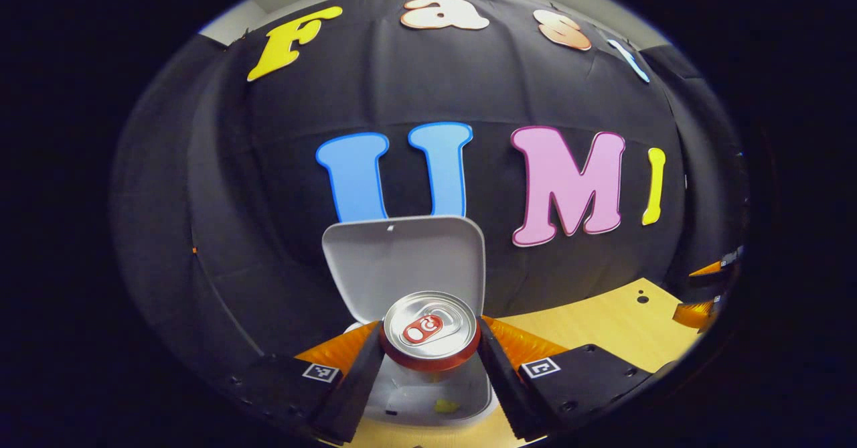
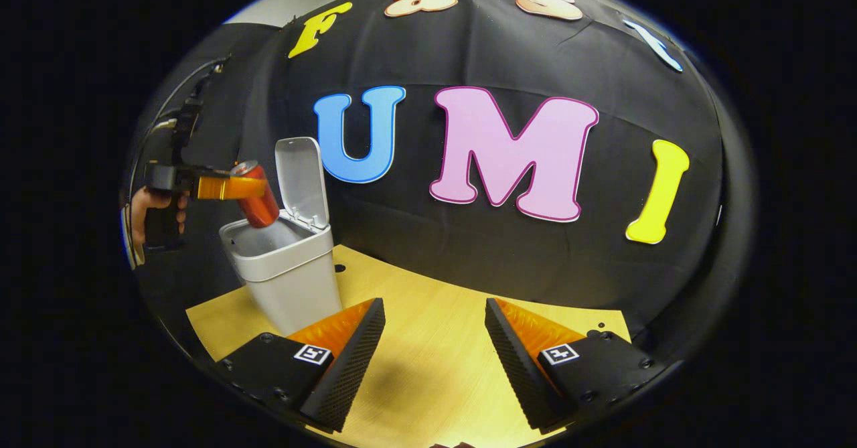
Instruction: Press the lid of the desktop garbage bin to open it, pick up the crumpled paper on the desktop and throw it into the bin, then pick up the pop can on the desktop and drop it into the bin, and finally close the garbage bin lid.
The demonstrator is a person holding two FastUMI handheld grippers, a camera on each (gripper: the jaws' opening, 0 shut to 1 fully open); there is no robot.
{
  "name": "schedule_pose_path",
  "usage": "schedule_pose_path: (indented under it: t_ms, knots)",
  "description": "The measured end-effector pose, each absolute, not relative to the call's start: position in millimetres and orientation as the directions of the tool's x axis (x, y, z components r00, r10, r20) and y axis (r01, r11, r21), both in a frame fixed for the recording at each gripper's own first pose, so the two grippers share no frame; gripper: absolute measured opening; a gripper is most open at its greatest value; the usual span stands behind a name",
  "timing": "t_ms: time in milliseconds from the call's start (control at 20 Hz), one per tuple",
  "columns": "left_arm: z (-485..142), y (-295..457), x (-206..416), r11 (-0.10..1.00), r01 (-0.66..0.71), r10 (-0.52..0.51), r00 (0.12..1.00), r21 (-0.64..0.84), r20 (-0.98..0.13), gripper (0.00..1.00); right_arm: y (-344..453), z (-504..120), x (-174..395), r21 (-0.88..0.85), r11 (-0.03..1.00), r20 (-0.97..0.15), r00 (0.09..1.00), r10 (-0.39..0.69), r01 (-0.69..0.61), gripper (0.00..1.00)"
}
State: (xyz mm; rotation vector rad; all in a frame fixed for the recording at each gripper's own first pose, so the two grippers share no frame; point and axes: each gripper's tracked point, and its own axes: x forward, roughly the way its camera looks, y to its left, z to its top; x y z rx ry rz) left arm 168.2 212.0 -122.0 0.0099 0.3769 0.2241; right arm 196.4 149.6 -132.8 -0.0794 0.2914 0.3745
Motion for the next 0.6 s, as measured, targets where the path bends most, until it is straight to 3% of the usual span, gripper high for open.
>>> schedule_pose_path:
  t_ms: [250, 600]
  knots:
    - [-169.6, 225.0, 152.5, 0.969, -0.241, 0.187, 0.861, -0.057, -0.472, 0.84, 148.5, -137.4, 191.9, -0.020, 0.928, -0.305, 0.886, 0.350, -0.373, 0.97]
    - [-155.5, 224.4, 160.7, 0.968, -0.240, 0.188, 0.879, -0.068, -0.438, 0.89, 135.6, -140.3, 189.5, -0.006, 0.937, -0.316, 0.890, 0.329, -0.349, 0.98]
